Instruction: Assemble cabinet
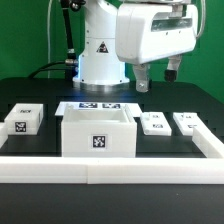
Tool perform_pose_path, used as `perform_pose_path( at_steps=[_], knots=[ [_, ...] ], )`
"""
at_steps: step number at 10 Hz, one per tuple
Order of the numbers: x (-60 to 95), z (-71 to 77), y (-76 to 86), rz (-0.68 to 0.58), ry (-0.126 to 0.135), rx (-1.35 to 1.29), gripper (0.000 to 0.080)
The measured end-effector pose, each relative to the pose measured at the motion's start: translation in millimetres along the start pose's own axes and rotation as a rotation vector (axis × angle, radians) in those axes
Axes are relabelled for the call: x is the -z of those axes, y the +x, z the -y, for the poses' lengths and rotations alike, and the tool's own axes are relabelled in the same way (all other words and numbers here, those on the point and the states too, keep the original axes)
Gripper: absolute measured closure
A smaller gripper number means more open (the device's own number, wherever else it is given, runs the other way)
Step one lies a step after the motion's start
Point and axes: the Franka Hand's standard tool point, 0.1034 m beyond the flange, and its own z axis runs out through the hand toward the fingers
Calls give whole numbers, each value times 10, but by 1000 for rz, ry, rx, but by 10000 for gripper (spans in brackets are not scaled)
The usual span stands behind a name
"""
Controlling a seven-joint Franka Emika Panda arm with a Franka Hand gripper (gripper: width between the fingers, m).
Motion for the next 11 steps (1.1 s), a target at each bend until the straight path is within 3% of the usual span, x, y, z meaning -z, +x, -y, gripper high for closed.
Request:
perform_pose_path(
  at_steps=[6, 8, 11],
  knots=[
    [-1, -1, -2, 0, 0, 0, 1],
    [-44, -74, -156, -21, -27, 169, 1],
    [-116, -148, -324, -3, -29, 383, 1]
  ],
)
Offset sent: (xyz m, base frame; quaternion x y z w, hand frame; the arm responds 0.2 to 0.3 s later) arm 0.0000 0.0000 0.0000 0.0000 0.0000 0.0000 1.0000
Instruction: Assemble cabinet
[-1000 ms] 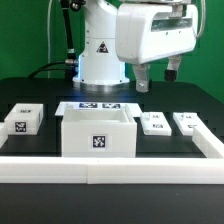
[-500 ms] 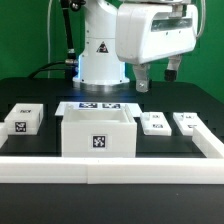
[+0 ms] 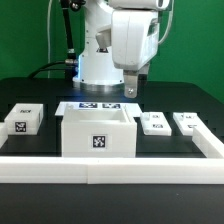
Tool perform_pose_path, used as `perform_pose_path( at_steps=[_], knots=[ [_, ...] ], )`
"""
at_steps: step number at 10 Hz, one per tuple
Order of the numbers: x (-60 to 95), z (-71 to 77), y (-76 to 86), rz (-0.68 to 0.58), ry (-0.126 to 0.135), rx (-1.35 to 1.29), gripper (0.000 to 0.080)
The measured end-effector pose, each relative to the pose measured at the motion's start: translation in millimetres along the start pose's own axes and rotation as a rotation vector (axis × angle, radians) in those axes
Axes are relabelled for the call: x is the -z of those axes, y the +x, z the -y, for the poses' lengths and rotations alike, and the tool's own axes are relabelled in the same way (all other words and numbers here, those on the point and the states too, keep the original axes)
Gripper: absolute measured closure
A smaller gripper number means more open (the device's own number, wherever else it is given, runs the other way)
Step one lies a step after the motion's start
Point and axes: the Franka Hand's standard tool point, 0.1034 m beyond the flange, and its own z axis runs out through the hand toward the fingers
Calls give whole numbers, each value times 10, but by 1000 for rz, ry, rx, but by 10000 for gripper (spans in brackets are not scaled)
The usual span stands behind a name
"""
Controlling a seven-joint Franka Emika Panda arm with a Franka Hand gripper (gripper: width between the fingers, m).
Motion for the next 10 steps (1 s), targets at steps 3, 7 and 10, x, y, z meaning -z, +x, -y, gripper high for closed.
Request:
perform_pose_path(
  at_steps=[3, 7, 10],
  knots=[
    [-6, 4, 3, -1, 1, -13, 1],
    [-203, 122, -215, -10, -48, 277, 1],
    [-217, 275, -249, -8, -35, 242, 1]
  ],
)
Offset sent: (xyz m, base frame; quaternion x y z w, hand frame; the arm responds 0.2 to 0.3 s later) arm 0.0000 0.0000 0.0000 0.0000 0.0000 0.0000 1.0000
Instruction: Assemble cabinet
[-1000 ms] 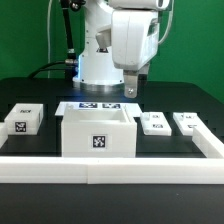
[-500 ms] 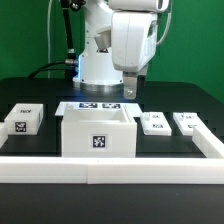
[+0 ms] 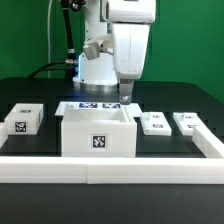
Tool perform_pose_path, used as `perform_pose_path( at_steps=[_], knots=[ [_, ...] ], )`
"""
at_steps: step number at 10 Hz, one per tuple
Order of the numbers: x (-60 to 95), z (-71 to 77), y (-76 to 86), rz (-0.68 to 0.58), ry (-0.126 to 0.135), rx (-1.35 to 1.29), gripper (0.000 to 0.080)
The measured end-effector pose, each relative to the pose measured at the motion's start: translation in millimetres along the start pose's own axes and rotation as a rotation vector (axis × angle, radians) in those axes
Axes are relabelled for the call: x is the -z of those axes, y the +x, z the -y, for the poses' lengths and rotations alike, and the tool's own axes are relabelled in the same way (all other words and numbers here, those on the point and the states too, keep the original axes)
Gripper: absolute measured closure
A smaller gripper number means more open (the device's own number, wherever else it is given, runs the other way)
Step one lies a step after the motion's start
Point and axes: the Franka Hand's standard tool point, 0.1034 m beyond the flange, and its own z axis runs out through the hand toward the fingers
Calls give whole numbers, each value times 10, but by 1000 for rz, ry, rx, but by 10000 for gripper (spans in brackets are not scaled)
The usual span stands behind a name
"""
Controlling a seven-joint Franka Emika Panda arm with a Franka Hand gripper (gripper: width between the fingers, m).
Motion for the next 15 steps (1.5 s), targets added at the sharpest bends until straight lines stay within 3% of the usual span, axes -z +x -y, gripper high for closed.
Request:
perform_pose_path(
  at_steps=[2, 3, 6, 9, 13, 15],
  knots=[
    [-33, 131, -17, 1, 15, 0, 1],
    [-73, 271, -55, 3, 33, -1, 1],
    [-240, 646, -133, -5, 46, 0, 1],
    [-362, 875, -126, -11, 57, 0, 1],
    [-608, 912, -84, -22, 82, 2, 1],
    [-639, 927, -85, -24, 83, -2, 1]
  ],
)
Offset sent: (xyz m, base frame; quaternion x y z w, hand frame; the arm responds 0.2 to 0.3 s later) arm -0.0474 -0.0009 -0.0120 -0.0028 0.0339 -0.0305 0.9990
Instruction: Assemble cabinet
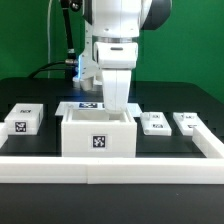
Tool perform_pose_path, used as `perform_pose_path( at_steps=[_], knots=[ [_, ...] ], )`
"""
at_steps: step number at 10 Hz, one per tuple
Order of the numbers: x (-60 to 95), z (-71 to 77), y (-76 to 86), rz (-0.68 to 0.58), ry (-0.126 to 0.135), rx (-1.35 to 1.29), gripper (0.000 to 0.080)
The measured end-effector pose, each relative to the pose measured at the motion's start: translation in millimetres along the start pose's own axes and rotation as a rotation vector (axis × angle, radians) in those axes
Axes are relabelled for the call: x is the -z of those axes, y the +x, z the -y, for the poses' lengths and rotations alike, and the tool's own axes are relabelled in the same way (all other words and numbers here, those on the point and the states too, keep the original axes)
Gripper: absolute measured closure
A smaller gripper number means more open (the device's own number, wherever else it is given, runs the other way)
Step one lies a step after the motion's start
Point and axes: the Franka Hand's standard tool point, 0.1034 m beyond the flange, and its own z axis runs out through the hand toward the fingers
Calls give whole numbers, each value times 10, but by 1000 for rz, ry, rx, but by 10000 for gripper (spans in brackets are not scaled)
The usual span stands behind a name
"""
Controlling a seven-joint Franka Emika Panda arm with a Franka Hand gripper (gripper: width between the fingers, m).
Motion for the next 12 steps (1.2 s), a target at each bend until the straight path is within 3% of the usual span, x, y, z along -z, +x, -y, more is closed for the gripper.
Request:
perform_pose_path(
  at_steps=[1, 2, 3, 6, 8, 12],
  knots=[
    [0, 0, 0, 0, 0, 0, 96],
    [-1, 0, 0, 0, 0, 0, 279],
    [-2, 1, 0, 0, 0, 0, 279],
    [-3, 2, -1, 0, 1, -1, 723],
    [3, -12, -1, -1, -5, -2, 764],
    [4, -13, -1, -1, -5, -2, 764]
  ],
)
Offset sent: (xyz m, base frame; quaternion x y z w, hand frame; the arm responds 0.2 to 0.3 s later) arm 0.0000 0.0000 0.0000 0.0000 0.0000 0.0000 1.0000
